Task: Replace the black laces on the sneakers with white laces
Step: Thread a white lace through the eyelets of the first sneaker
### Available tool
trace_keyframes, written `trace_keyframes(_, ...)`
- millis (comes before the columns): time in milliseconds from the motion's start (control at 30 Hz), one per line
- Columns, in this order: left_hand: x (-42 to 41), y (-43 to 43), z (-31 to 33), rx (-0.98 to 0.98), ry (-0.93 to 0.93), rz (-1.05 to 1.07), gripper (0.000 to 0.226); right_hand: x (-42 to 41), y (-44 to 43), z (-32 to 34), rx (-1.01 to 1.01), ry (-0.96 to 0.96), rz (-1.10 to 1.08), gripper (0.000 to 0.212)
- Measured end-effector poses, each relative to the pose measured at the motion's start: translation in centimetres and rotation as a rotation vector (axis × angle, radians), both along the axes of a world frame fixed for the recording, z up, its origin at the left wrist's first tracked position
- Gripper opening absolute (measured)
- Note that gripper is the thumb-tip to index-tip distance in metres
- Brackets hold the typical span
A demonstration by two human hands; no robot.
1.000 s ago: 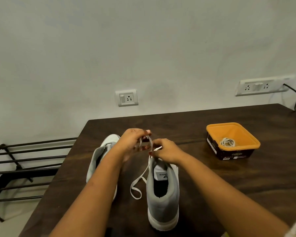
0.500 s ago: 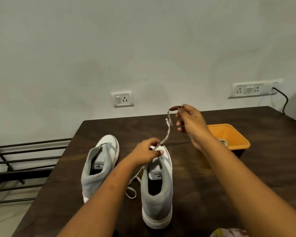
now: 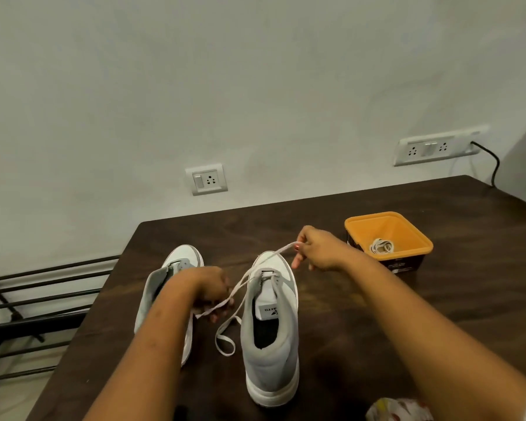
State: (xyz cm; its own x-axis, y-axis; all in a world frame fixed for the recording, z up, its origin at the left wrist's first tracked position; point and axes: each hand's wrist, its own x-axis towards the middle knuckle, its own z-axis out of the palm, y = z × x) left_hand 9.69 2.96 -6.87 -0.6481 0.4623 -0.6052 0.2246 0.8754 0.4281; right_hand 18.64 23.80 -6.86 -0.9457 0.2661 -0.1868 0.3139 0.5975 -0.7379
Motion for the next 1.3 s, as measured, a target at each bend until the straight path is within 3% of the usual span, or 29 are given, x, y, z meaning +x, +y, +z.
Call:
trace_keyframes(67,-0.1,1.0,-0.8,0.099,0.177,0.044,0.020,-0.7,-0.9,-0.1,0.097,0.067,0.032,0.015)
trace_keyframes(167,-0.3,2.9,-0.7,0.476,0.553,0.077,0.017,-1.6,-2.6,-0.1,0.148,0.209,0.029,0.019)
trace_keyframes(200,0.0,3.6,-0.5,0.598,0.575,0.068,0.019,-1.8,-3.1,-0.2,0.155,0.256,0.024,0.019)
trace_keyframes(267,0.8,4.8,-0.6,0.795,0.405,0.064,0.021,-2.1,-3.7,-0.4,0.168,0.331,0.001,0.011)
trace_keyframes(333,1.1,5.5,-0.9,0.872,0.195,0.093,0.024,-2.1,-3.8,-0.5,0.165,0.373,-0.034,0.014)
trace_keyframes(400,0.7,5.5,-1.2,0.819,0.162,0.099,0.024,-2.0,-3.7,-0.7,0.115,0.378,-0.060,0.015)
trace_keyframes(500,-0.3,5.1,-1.3,0.598,0.406,0.078,0.019,-2.1,-3.4,-1.2,0.063,0.319,-0.104,0.013)
trace_keyframes(633,0.0,4.2,-2.4,0.500,0.396,0.052,0.019,-1.7,-3.0,-2.1,0.131,0.001,-0.088,0.013)
trace_keyframes(767,0.4,4.6,-3.5,0.379,0.459,-0.030,0.015,-1.2,-3.9,-2.5,-0.046,-0.261,-0.024,0.027)
trace_keyframes(833,0.5,4.8,-3.8,0.346,0.462,-0.052,0.011,-1.3,-4.0,-2.9,-0.127,-0.261,-0.072,0.028)
trace_keyframes(967,0.7,5.3,-4.1,0.231,0.687,-0.029,0.008,-1.3,-3.2,-3.5,-0.303,-0.235,-0.135,0.010)
trace_keyframes(1133,1.4,6.3,-4.9,0.177,0.822,-0.079,0.010,-0.6,-1.9,-4.0,-0.525,-0.243,-0.107,0.032)
trace_keyframes(1300,1.9,7.1,-5.4,0.171,0.719,0.015,0.011,-0.5,-1.7,-4.1,-0.608,-0.250,-0.100,0.034)
